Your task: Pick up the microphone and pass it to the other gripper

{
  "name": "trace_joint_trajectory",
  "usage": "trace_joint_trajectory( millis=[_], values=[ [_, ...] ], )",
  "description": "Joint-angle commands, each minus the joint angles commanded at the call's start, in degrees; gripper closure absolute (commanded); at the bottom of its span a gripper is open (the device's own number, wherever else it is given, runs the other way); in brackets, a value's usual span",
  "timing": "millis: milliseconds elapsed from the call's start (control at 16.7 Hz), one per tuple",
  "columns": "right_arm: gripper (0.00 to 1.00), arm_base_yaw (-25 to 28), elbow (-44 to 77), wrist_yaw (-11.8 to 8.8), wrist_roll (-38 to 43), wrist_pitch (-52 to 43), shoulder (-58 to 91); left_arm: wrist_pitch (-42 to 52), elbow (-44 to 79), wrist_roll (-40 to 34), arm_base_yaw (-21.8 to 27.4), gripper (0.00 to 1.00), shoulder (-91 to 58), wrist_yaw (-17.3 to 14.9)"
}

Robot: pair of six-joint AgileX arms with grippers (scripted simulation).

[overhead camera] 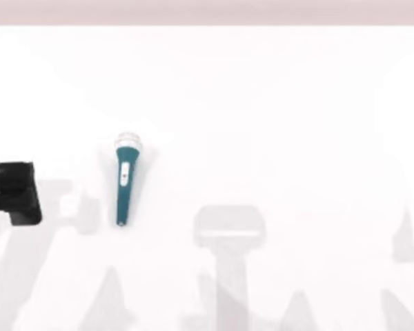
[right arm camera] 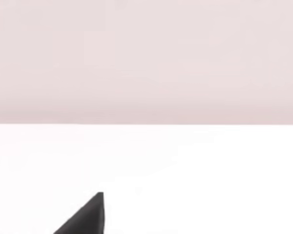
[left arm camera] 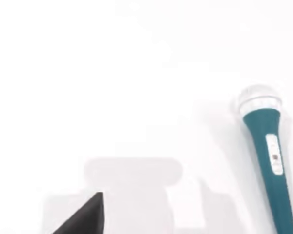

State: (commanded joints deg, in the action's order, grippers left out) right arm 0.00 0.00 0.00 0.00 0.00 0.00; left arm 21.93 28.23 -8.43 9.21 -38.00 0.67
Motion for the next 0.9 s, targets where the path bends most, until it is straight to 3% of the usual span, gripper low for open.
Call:
trace_joint_trajectory(
  millis=[540, 900],
  values=[
    [0.00, 0.0, 0.0, 0.0, 0.0, 0.0, 0.0, 22.3, 36.3, -9.9, 10.6, 0.00, -50.1, 0.6],
    [0.00, 0.0, 0.0, 0.0, 0.0, 0.0, 0.0, 32.5, 48.7, -13.7, 14.7, 0.00, -67.7, 1.2]
  ],
)
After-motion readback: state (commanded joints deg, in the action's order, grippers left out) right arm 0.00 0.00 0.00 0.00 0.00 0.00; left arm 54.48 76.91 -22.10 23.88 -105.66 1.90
